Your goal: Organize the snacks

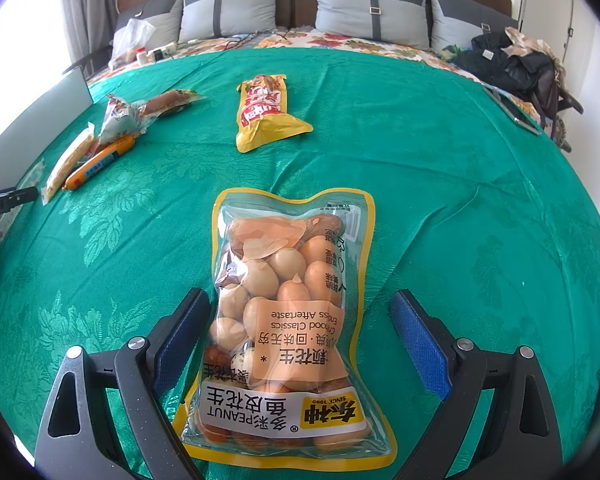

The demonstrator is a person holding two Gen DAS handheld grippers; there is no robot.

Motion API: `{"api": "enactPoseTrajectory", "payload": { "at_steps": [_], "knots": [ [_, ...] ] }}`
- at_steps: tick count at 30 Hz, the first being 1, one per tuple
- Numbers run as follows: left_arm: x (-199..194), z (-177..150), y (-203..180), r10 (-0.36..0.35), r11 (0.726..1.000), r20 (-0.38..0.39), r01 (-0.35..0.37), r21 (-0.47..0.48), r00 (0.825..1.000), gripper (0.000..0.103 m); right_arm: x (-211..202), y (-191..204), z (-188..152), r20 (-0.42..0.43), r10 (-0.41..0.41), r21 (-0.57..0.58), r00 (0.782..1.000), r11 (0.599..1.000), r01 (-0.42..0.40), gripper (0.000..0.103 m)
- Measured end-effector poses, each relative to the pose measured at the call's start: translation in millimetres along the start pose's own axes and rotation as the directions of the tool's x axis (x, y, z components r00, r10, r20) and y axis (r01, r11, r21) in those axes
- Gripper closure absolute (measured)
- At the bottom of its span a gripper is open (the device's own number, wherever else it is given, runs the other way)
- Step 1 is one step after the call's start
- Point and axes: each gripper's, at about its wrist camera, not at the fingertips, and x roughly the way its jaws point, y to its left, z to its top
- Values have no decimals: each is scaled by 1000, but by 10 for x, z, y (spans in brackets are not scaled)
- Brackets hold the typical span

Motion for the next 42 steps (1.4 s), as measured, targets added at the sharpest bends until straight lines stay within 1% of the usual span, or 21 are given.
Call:
{"api": "enactPoseTrajectory", "payload": {
  "at_steps": [42],
  "knots": [
    [-12, -3, -5, 1, 1000, 0, -1, 1, 1000, 0, 1, -6, -5, 1, 1, 0, 1000, 1000, -1, 9]
  ]
}}
